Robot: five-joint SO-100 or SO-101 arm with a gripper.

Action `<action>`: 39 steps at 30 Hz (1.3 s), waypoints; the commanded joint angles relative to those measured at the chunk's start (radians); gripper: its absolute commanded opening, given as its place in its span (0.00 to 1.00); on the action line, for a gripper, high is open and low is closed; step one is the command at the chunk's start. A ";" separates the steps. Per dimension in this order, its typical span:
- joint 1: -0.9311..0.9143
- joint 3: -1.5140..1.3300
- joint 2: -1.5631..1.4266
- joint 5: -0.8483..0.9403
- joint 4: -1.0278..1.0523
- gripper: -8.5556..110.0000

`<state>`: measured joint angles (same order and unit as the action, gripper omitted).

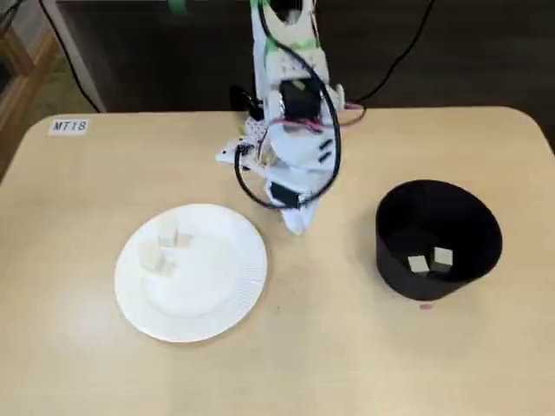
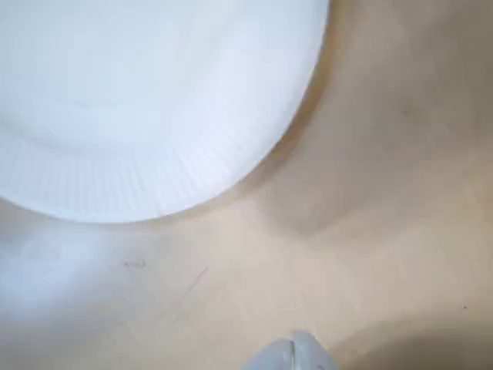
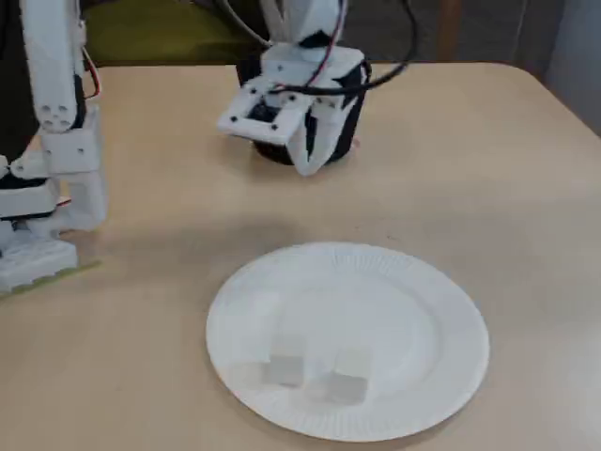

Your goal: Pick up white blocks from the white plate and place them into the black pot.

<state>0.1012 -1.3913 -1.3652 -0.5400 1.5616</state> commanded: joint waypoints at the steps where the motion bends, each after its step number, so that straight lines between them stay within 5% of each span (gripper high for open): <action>1: -0.012 0.155 0.038 0.066 0.103 0.05; 12: -0.140 0.091 -0.064 -0.152 0.098 0.05; 20: -0.430 0.121 0.029 0.486 0.103 0.05; 24: -0.568 0.129 0.032 0.660 0.084 0.05; 30: -0.630 0.221 0.061 0.854 -0.044 0.06; 36: -0.678 0.307 0.126 0.900 -0.029 0.30; 39: -0.715 0.307 0.149 0.893 -0.023 0.34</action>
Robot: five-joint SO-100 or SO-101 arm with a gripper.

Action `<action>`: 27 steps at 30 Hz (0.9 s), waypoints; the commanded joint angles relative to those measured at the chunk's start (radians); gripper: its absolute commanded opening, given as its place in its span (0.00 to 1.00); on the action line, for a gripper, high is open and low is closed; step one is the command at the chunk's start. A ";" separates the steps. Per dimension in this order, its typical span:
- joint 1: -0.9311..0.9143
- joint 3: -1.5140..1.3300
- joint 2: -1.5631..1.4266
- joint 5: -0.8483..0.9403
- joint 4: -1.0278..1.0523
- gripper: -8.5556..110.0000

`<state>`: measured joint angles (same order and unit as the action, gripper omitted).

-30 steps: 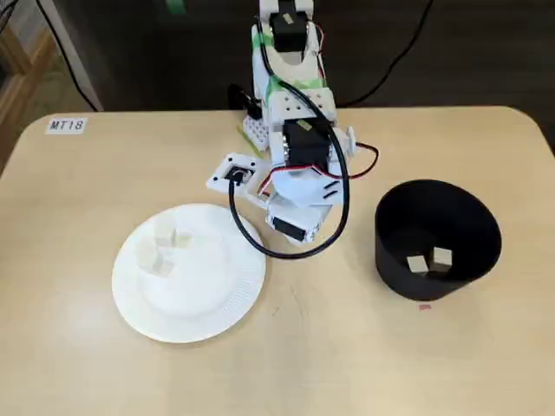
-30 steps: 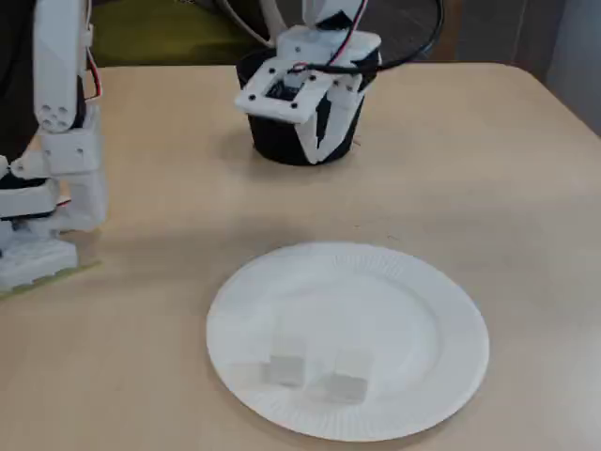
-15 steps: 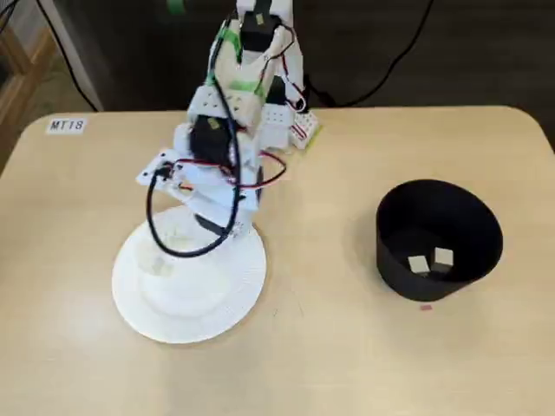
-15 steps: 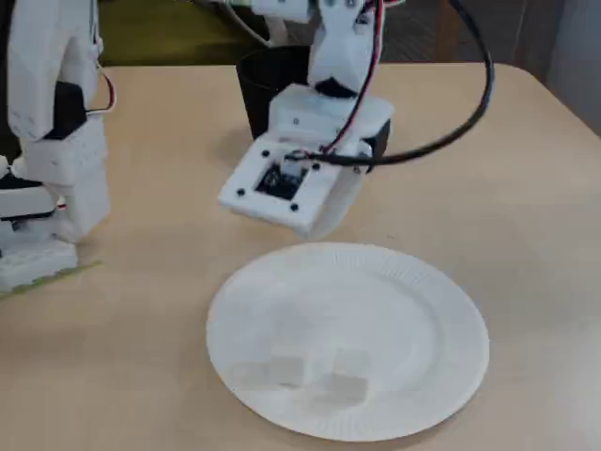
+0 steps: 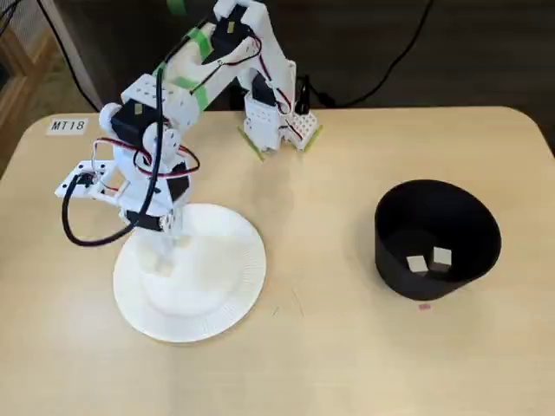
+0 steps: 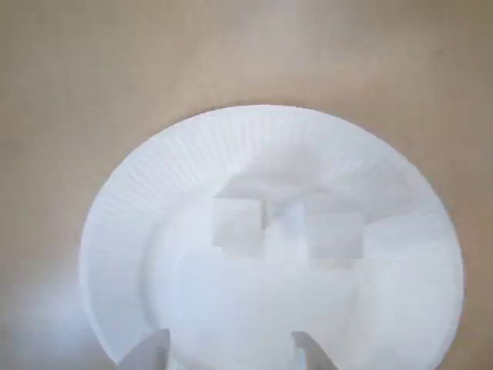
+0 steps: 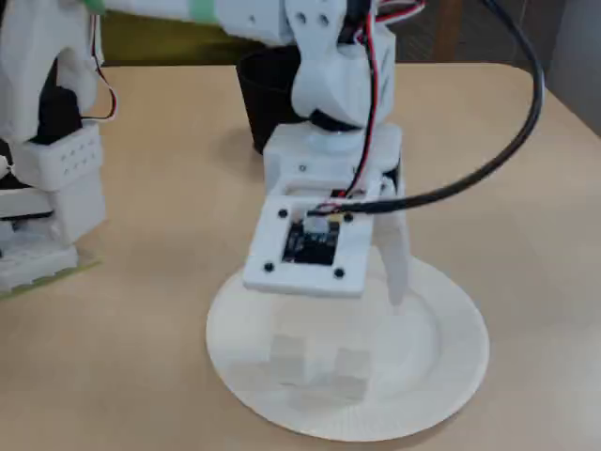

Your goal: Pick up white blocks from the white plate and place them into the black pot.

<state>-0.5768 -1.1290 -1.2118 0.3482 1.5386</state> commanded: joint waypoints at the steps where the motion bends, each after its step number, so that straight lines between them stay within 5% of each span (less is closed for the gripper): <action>1: -0.048 0.044 0.000 -0.002 0.003 0.34; 27: -0.083 0.092 0.146 -0.032 -0.083 0.34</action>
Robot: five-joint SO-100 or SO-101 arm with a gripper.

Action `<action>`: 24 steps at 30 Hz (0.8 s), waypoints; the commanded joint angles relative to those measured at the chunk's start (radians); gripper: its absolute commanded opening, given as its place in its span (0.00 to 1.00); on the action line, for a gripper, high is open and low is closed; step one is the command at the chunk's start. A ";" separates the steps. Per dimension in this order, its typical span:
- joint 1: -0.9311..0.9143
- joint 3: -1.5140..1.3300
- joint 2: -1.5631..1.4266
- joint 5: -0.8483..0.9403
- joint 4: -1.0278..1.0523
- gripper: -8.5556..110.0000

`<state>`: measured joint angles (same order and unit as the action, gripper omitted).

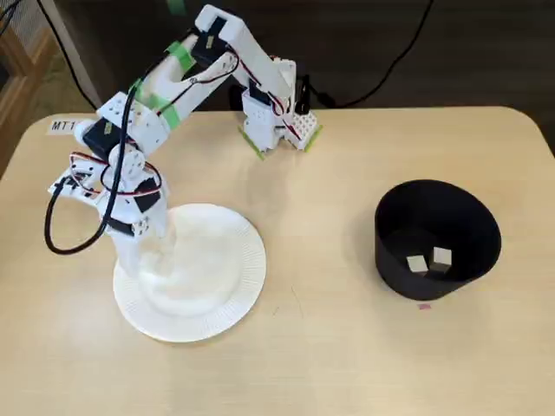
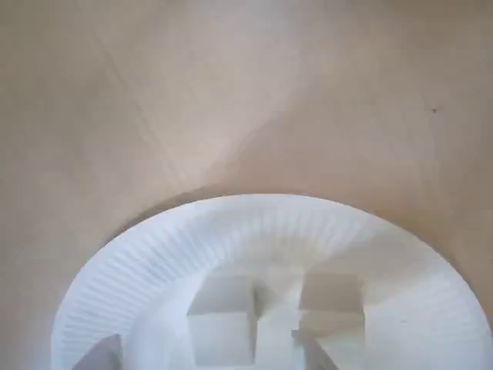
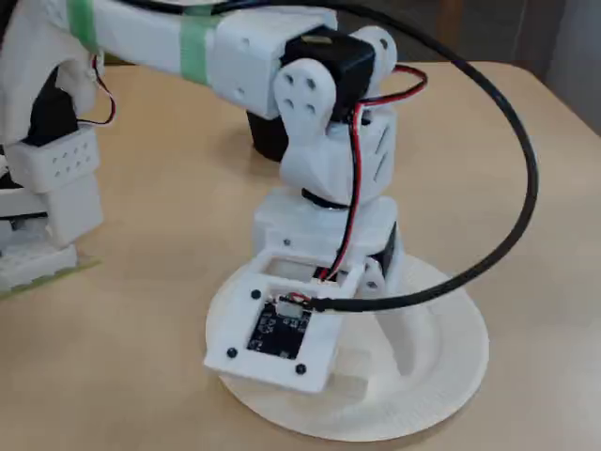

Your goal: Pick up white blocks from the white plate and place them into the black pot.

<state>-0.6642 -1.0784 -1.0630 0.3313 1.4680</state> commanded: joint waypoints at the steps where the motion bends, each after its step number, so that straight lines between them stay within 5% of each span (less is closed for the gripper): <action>1: 0.008 0.041 0.003 -0.015 -0.015 0.34; 11: 0.028 0.041 0.054 -0.048 -0.035 0.26; 16: 0.041 0.049 0.061 -0.097 -0.055 0.05; 24: 0.110 0.133 0.035 -0.112 -0.012 0.05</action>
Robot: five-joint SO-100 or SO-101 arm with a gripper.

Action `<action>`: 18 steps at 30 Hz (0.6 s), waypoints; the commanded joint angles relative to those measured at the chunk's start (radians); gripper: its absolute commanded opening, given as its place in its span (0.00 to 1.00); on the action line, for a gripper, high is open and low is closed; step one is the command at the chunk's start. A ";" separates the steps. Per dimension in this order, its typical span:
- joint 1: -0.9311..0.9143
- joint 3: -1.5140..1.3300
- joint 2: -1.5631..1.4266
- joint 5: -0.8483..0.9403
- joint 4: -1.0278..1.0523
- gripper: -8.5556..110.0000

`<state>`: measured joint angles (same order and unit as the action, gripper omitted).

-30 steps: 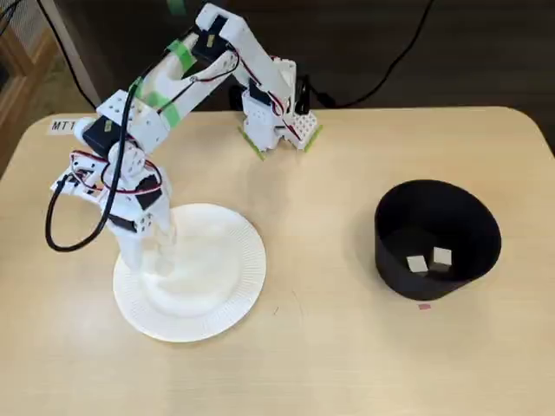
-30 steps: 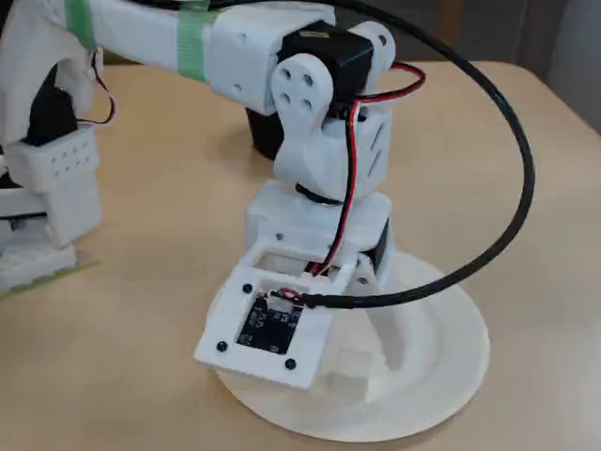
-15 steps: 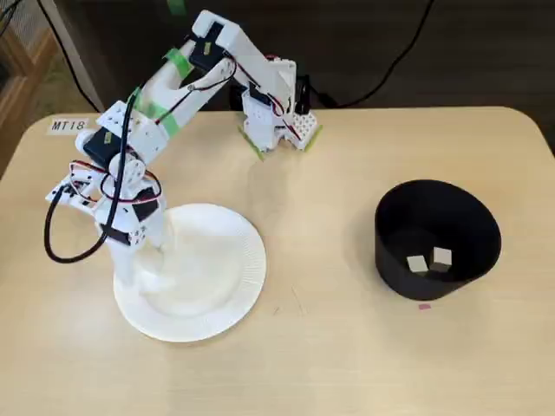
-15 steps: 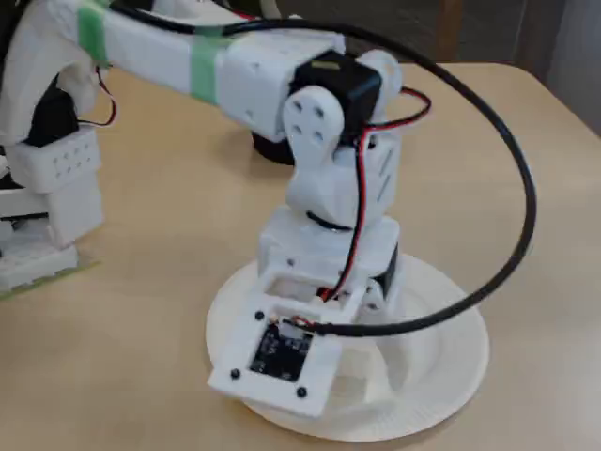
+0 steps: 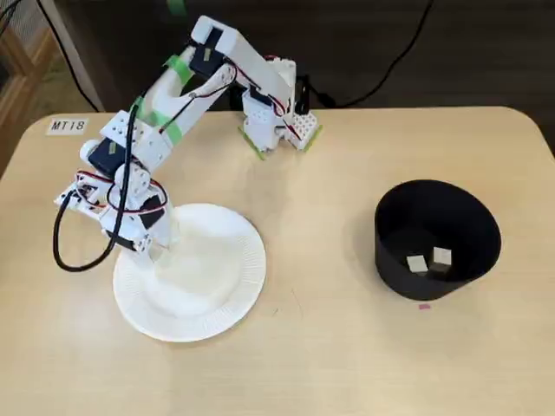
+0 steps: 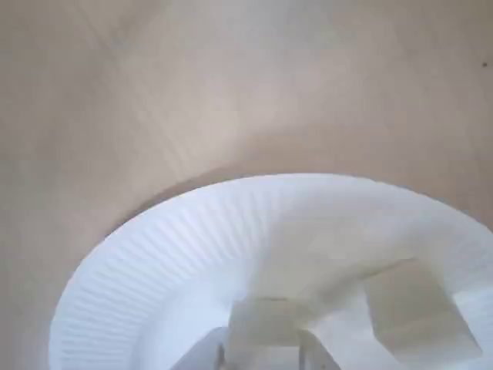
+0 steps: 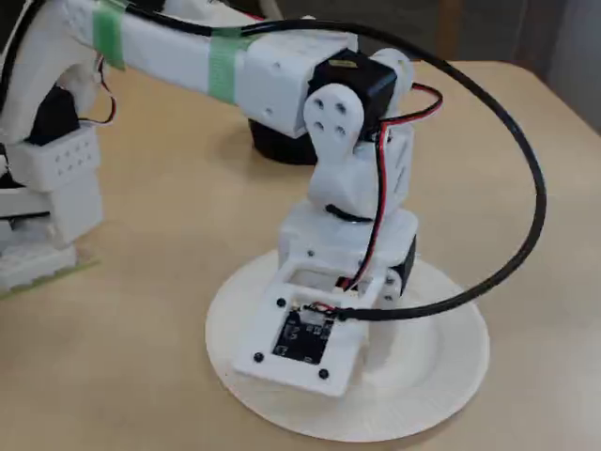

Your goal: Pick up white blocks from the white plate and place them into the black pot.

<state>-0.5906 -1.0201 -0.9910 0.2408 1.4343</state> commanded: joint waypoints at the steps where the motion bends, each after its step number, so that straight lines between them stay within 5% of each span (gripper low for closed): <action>1: 0.051 0.109 -0.049 -0.029 0.035 0.05; 10: 0.333 0.313 -0.376 -0.189 0.086 0.05; 18: 0.882 0.291 -0.601 -0.199 0.164 0.05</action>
<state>0.0874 -0.7563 -1.5018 0.0276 1.5677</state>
